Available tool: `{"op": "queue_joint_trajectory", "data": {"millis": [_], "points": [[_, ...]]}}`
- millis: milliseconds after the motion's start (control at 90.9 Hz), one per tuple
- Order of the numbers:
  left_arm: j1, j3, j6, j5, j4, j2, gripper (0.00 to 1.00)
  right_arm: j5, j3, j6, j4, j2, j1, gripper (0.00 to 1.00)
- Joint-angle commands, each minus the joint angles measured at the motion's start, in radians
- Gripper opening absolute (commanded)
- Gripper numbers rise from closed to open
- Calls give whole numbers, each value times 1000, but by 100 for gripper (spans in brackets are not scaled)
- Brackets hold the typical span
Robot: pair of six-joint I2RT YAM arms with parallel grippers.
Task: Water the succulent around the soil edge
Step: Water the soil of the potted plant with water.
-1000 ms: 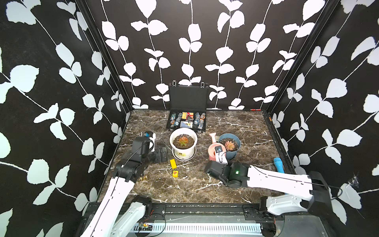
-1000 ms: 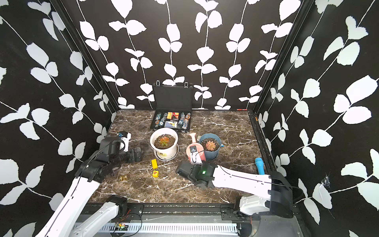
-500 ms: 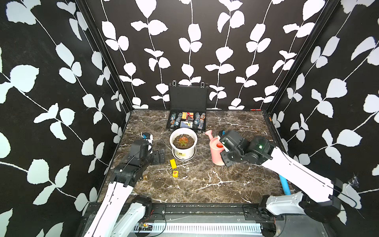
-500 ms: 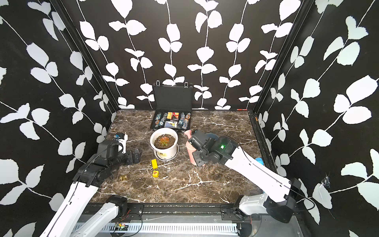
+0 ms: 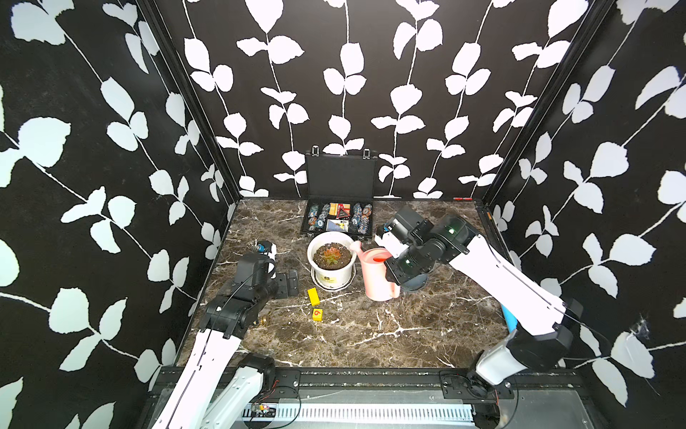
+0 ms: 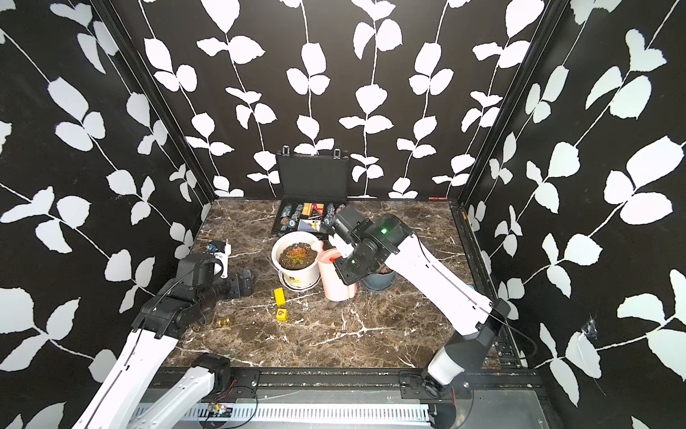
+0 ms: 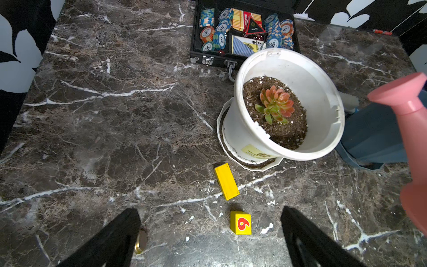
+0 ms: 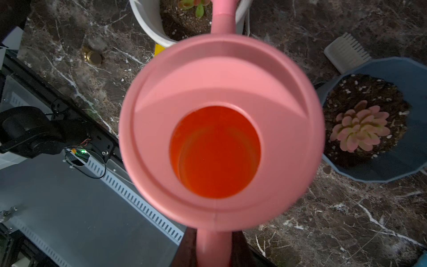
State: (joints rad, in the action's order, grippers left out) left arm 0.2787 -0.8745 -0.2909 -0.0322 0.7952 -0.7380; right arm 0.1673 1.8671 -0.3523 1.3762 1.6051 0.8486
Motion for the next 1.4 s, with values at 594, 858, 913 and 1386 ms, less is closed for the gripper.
{"op": "queue_joint_trajectory", "data": {"millis": [594,858,913,1386], "points": [[-7,-4,-7,1,21,-2,99,-9,479,8,268,330,-27,0],[-7,-3,-7,11,19,-3,99,16,643,-21,294,419,-39,0],[-7,-4,-7,12,19,-2,99,24,670,-28,298,436,-42,0],[-10,-4,-7,15,20,-2,99,107,826,-72,295,538,-31,0]]}}
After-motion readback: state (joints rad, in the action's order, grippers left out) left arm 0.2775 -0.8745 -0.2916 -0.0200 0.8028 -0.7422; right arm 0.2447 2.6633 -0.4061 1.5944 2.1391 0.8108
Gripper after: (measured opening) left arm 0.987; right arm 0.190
